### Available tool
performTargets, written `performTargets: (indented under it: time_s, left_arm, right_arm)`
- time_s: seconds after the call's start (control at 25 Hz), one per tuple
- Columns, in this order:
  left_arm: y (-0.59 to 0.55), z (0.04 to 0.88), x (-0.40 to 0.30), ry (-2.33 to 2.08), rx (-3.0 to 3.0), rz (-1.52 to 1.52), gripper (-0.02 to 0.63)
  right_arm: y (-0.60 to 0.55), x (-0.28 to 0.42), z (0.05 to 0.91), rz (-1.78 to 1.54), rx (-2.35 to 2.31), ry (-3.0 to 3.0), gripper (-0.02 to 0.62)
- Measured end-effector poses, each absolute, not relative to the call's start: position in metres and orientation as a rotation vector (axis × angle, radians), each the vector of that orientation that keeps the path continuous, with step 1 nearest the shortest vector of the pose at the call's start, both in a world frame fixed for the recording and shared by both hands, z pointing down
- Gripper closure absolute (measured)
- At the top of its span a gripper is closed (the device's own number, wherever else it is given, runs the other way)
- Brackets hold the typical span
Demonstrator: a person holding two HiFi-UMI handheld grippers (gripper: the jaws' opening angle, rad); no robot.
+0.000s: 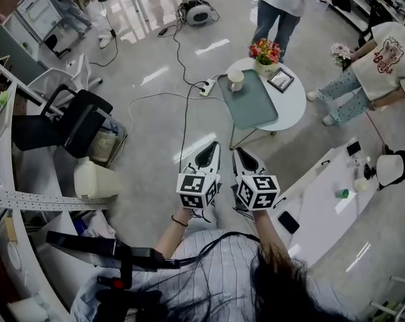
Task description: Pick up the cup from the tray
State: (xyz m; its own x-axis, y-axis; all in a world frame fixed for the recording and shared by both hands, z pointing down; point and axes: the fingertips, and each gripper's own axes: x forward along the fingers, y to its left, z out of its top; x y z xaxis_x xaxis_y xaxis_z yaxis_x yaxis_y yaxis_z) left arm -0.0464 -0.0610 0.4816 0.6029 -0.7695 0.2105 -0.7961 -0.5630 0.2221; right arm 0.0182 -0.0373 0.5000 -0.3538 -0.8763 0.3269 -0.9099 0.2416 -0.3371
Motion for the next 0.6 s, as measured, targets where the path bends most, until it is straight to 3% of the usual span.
performTargets:
  time_s: [0.6]
  left_arm:
    - [-0.154, 0.487, -0.065, -1.156, 2.576, 0.113, 0.586]
  right_arm:
    - [-0.128, 0.005, 0.506, 0.795, 1.842, -2.335, 0.548]
